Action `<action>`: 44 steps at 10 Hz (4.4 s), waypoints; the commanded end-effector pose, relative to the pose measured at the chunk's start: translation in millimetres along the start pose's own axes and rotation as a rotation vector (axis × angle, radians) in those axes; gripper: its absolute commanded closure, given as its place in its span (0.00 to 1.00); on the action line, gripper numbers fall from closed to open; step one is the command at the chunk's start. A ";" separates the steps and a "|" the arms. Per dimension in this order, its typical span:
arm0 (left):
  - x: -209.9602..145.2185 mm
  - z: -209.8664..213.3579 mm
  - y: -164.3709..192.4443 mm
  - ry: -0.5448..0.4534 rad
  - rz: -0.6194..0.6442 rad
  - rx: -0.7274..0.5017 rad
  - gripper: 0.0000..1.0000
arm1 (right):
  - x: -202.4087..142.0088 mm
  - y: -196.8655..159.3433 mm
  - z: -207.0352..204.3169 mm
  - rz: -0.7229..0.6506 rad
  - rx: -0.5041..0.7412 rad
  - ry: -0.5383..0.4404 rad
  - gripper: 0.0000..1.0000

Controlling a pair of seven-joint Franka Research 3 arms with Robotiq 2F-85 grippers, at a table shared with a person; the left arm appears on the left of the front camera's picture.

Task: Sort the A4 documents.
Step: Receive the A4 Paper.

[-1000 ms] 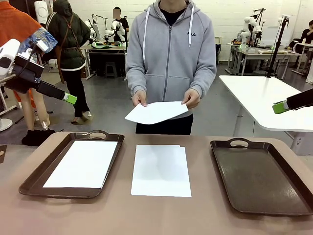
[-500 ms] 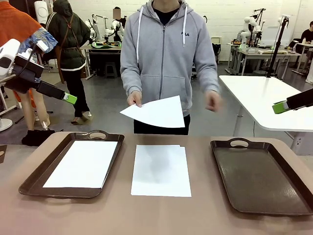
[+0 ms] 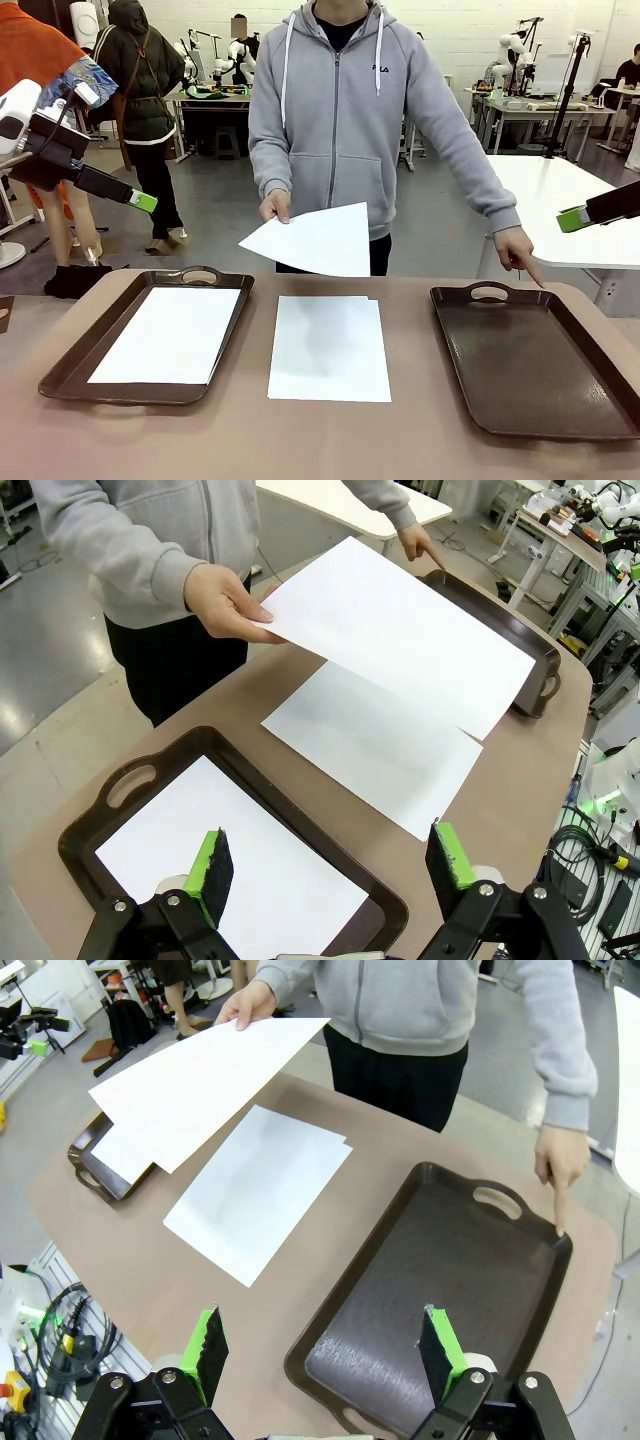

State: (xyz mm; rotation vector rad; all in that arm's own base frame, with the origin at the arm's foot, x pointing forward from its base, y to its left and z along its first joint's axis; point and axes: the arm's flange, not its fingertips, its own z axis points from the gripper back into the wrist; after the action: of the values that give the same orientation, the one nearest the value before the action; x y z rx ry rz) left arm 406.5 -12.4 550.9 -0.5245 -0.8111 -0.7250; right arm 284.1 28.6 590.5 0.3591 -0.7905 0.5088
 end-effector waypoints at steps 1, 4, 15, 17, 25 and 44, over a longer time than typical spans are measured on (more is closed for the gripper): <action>-0.1 -0.3 0.5 -0.006 0.002 -0.005 0.00 | -0.5 -1.7 -1.4 0.002 0.017 0.000 0.00; -0.1 -0.3 0.5 -0.006 0.002 -0.005 0.00 | -0.5 -1.7 -1.4 0.002 0.017 0.000 0.00; -0.1 -0.3 0.5 -0.006 0.002 -0.005 0.00 | 12.6 -23.6 -43.3 -0.172 0.030 -0.041 0.00; -0.1 -0.3 0.5 -0.006 0.002 -0.005 0.00 | 20.0 -38.0 -110.7 -0.293 0.085 0.016 0.00; -0.1 -0.3 0.5 -0.006 0.002 -0.005 0.00 | 33.0 -47.4 -283.0 -0.814 0.548 0.026 0.00; -0.1 -0.3 0.5 -0.006 0.002 -0.005 0.00 | 34.1 7.4 -354.2 -0.964 1.030 0.215 0.07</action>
State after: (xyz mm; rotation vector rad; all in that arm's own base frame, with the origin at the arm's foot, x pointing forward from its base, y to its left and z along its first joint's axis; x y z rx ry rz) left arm 406.6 -12.8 550.6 -0.5226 -0.8095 -0.7253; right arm 500.5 212.9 384.5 1.4918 -0.0301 -0.0074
